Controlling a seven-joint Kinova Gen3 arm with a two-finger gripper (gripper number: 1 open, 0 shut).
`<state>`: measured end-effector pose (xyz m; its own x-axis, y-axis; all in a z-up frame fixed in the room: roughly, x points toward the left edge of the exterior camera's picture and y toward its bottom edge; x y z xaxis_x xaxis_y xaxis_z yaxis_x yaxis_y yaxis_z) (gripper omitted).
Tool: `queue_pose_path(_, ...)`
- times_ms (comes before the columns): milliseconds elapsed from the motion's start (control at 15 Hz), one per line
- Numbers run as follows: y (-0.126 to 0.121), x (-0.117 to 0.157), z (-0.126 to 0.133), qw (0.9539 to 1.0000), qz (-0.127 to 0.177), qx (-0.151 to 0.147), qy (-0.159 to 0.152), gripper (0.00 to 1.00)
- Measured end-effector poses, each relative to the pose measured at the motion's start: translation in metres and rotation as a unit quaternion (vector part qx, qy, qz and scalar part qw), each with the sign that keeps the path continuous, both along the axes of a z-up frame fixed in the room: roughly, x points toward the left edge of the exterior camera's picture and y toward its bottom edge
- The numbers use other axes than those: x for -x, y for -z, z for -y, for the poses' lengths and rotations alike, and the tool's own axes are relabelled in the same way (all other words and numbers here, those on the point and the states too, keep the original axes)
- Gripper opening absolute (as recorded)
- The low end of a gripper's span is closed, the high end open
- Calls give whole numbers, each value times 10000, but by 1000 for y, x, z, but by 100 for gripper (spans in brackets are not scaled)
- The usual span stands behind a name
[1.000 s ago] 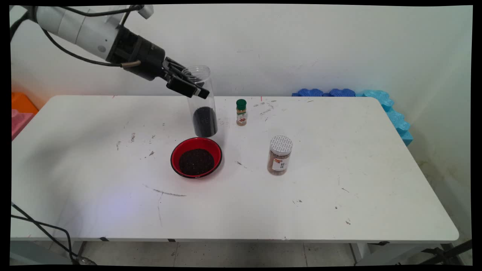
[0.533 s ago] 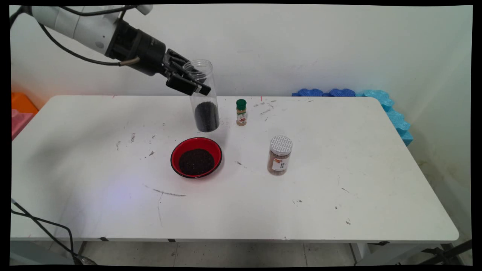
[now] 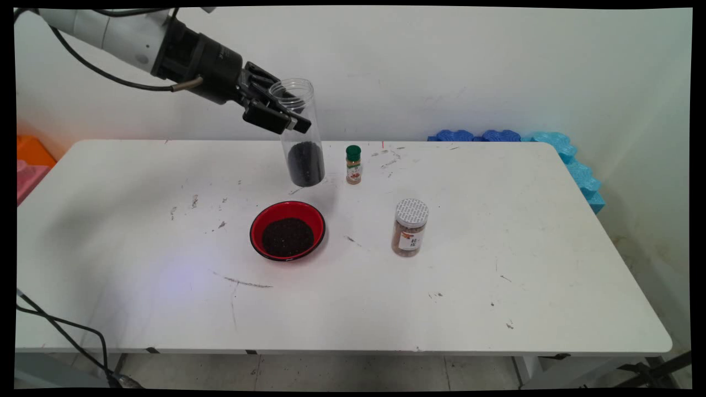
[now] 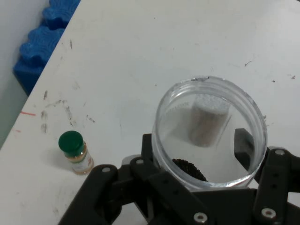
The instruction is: Place the picked object on the table
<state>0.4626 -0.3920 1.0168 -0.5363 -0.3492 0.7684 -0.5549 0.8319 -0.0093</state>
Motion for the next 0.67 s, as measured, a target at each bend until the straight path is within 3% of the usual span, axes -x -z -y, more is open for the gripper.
queue_pose_path(400,-4,2,-1,10000,-44,52,21,0)
queue_pose_path(667,-9,6,2,9997,-253,-18,-68,0)
